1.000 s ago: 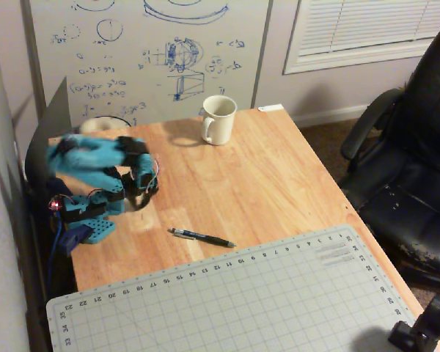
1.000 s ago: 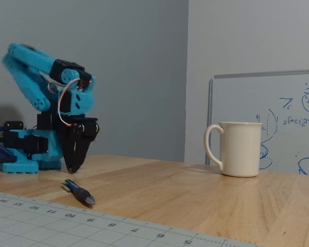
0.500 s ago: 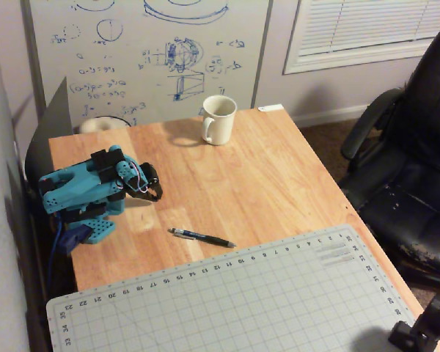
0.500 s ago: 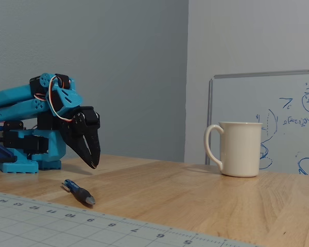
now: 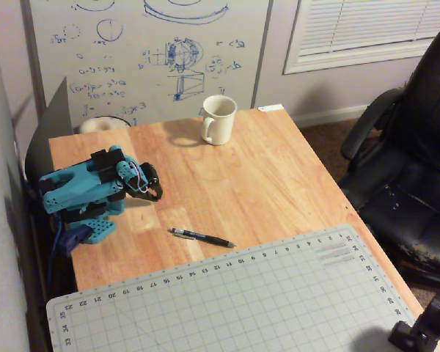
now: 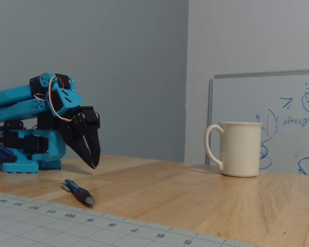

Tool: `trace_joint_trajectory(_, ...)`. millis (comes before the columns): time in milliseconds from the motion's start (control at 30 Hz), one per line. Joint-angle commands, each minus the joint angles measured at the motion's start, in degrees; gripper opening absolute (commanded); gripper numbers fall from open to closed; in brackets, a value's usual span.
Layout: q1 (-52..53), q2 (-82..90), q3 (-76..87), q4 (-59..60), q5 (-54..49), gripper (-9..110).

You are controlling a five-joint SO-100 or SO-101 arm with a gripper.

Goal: Touch the pen.

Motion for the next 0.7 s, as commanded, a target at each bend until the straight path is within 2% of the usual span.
trace_joint_trajectory(0, -0.1, 1.8, -0.9, 0.1, -0.4, 1)
trace_joint_trajectory(367, -0.1, 1.8, -1.7, -0.3, -0.4, 1)
trace_joint_trajectory(667, -0.1, -1.9, -9.6, -7.4, -0.3, 0)
